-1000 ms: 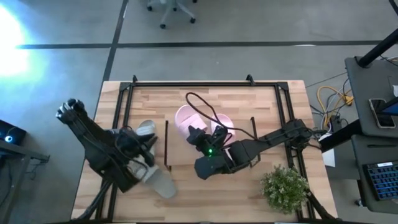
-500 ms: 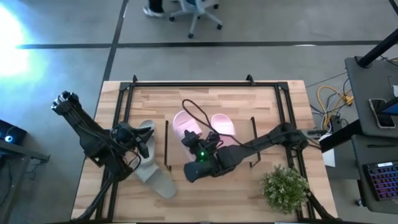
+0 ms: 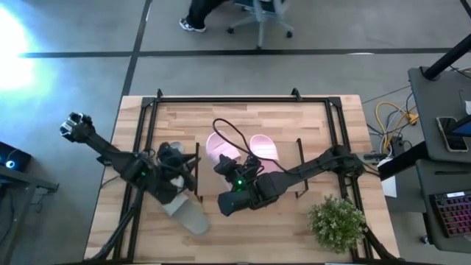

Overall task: Pick and place slides into the shelf
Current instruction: Put the pink slide on the shelf

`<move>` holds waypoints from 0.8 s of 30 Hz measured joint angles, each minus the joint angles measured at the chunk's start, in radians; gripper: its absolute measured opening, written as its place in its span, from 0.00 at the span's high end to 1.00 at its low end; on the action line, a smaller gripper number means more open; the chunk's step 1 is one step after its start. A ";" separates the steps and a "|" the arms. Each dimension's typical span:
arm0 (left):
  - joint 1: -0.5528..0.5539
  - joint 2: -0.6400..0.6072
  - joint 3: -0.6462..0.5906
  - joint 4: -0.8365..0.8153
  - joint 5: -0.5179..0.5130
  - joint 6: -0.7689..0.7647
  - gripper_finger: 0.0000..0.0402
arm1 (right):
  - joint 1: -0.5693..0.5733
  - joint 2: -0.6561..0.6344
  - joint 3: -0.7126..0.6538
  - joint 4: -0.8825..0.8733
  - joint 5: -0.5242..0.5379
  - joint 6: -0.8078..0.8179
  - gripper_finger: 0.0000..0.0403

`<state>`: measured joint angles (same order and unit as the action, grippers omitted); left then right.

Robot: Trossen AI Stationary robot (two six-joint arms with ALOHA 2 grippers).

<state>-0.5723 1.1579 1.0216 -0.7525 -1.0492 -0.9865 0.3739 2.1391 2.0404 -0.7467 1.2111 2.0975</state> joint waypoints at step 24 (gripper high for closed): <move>0.257 -0.062 -0.099 0.262 0.491 0.163 0.91 | -0.003 -0.003 0.000 -0.040 -0.032 0.016 0.89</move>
<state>-0.3152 1.0959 0.9230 -0.4901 -0.5582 -0.8237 0.3708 2.1361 2.0408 -0.7868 1.1790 2.1139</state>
